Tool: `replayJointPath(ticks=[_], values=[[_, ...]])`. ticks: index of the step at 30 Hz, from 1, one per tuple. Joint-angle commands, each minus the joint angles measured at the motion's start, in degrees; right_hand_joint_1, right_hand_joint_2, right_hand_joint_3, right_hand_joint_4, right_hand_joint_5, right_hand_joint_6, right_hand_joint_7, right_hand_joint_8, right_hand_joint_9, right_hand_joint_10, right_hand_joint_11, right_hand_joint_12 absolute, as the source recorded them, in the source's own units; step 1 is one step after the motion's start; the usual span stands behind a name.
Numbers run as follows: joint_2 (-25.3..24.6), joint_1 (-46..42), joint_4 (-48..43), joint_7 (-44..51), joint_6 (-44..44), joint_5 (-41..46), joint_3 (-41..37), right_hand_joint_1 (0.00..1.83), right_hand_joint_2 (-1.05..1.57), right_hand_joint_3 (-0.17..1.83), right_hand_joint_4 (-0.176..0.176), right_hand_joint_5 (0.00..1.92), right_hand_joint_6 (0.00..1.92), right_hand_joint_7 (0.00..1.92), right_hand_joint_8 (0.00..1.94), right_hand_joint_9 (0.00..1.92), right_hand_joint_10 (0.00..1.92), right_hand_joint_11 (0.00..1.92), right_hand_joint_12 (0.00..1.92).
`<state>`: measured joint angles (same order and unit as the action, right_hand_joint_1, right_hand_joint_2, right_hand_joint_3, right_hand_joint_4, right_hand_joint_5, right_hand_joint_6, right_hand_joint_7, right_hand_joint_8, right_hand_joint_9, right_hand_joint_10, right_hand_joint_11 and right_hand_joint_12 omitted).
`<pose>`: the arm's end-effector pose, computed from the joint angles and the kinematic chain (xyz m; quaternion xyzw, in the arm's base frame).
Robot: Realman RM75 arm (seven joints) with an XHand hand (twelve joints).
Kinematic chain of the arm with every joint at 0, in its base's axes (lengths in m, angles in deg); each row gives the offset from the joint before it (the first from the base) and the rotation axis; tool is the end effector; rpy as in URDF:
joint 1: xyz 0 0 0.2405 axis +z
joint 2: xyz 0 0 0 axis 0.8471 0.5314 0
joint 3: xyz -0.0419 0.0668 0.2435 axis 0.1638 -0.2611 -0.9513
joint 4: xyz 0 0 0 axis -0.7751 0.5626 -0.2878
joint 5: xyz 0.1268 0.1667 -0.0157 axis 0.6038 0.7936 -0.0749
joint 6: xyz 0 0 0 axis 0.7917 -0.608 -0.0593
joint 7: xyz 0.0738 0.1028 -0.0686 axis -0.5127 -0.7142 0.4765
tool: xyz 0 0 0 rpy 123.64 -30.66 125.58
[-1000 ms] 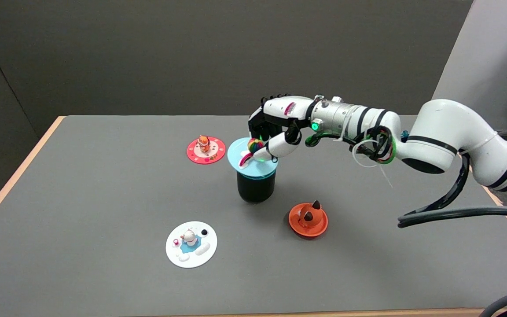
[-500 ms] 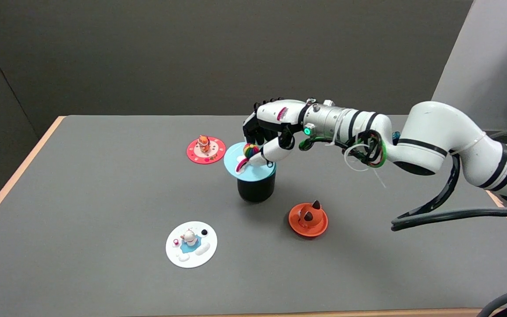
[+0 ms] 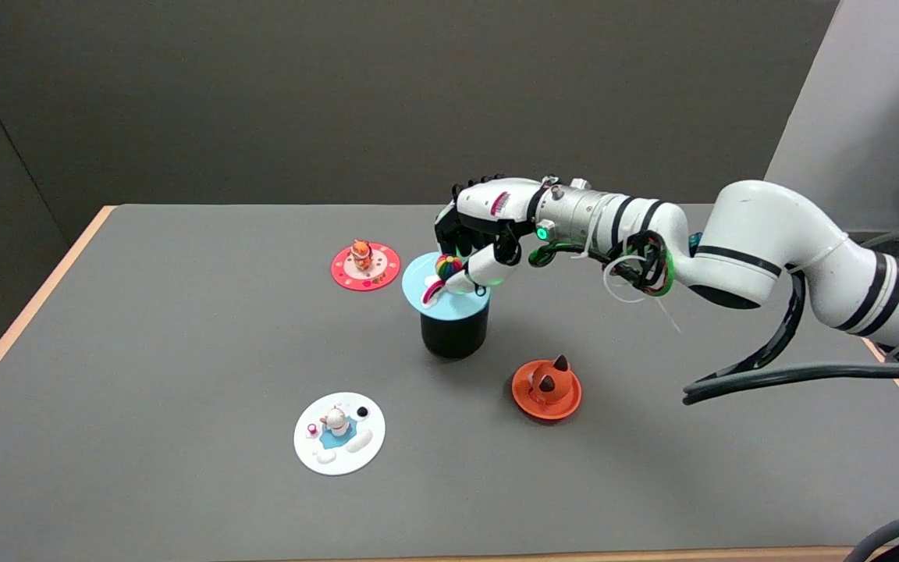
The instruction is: Place the cup lid with blue sky onto the cup.
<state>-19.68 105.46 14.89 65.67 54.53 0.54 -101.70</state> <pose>-0.1433 -0.3974 0.2534 0.8024 -0.1482 -0.0958 0.5701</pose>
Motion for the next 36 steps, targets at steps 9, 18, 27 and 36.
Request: replayJointPath(ticks=[9,18,27,36], values=[[-0.8,5.0,-3.56,-0.32,0.29,-0.31,5.79,1.03,1.07,0.27,0.003,0.82,1.27,0.56,1.4,0.49,1.5,0.59,1.27],[-1.45,5.2,-4.29,-0.39,0.05,-0.15,6.06,1.03,1.07,0.27,0.002,0.81,1.27,0.56,1.4,0.48,1.5,0.59,1.27],[-1.29,5.27,-4.52,-0.4,0.29,-0.07,6.22,1.04,1.08,0.27,-0.004,0.81,1.27,0.57,1.42,0.48,1.5,0.59,1.27],[-0.97,5.59,-5.25,-0.4,0.29,-0.07,6.54,1.03,1.07,0.28,0.003,0.82,1.27,0.56,1.39,0.49,1.49,0.6,1.27]])
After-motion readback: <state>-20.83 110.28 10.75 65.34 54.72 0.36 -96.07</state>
